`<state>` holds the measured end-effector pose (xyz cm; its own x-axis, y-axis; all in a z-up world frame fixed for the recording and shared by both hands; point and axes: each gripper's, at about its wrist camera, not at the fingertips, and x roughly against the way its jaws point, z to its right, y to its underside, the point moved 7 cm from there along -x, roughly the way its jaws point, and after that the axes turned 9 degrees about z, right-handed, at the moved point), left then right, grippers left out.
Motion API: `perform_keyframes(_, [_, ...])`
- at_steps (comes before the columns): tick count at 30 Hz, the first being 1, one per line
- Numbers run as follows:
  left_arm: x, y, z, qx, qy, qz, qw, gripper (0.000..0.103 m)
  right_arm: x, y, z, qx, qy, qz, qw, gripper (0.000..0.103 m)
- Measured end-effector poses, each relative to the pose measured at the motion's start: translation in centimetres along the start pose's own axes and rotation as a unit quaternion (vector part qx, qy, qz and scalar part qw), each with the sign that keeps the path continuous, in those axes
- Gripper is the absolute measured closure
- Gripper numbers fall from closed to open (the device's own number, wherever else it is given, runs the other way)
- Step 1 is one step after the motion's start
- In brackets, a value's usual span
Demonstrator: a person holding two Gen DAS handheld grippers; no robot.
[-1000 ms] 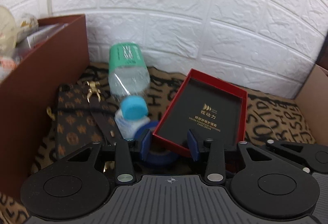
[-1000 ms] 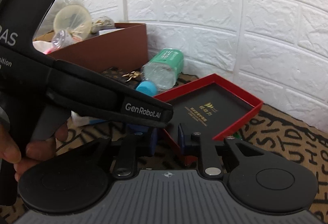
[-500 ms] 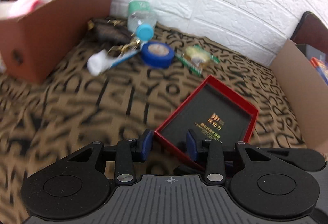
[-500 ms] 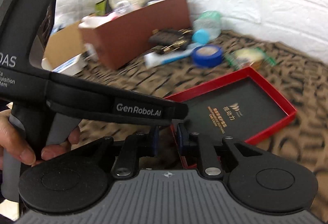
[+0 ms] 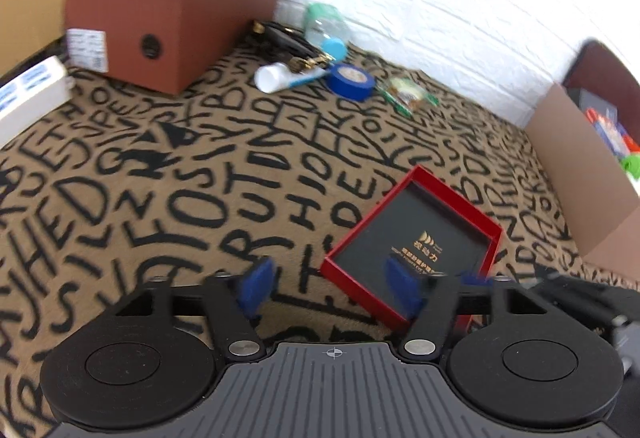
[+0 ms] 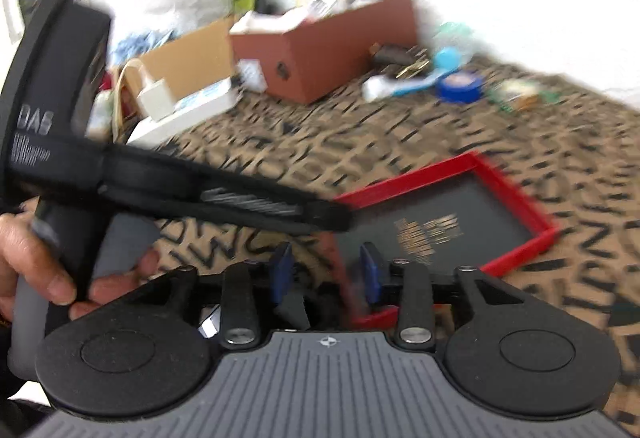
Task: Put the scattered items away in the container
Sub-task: 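Grasp the red tray rim with the left tool while the right tool grips its other edge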
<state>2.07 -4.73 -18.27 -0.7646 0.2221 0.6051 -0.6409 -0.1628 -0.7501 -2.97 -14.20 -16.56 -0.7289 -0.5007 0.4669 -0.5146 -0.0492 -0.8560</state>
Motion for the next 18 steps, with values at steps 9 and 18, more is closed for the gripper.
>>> perform_keyframes(9, [-0.3,1.6,1.9,-0.024,0.026,-0.036,0.9987,0.034,0.5,-2.6,7.6,-0.011,0.141,0.036,0.989,0.052])
perform_keyframes(18, [-1.9,1.9,2.7,-0.028,0.028,-0.039,0.9985,0.074,-1.7,-0.5,10.8,-0.031,0.165,-0.011,0.986,0.081])
